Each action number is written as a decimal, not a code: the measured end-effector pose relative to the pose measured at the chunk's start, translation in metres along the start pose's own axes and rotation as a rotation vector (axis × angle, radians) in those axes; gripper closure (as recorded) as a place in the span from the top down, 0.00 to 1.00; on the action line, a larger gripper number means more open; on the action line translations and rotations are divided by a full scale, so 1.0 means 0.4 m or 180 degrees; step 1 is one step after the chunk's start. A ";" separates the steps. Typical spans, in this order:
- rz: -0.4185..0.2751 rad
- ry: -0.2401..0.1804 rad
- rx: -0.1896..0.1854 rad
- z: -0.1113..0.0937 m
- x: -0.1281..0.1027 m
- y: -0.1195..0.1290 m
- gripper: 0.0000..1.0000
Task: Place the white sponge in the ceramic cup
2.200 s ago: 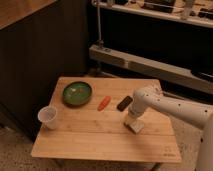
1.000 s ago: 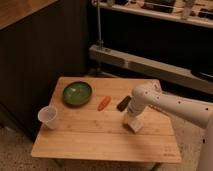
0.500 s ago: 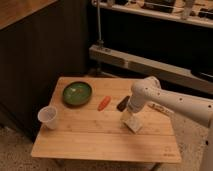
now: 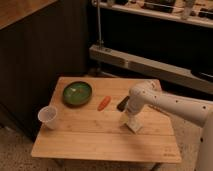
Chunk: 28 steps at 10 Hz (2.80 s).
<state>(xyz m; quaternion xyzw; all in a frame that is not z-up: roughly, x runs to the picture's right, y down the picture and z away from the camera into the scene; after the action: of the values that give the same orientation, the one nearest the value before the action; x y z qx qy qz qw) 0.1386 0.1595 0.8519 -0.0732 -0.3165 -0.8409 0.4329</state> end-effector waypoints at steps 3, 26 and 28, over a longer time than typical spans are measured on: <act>0.0091 -0.0180 -0.0202 0.022 -0.002 0.009 0.67; 0.0602 0.0051 0.0323 -0.022 -0.011 0.049 0.00; 0.0390 0.0122 0.0257 -0.099 0.039 0.012 0.00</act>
<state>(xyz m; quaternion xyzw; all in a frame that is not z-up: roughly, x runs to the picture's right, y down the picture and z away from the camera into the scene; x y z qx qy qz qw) 0.1388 0.1233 0.8292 -0.0588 -0.3368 -0.8006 0.4921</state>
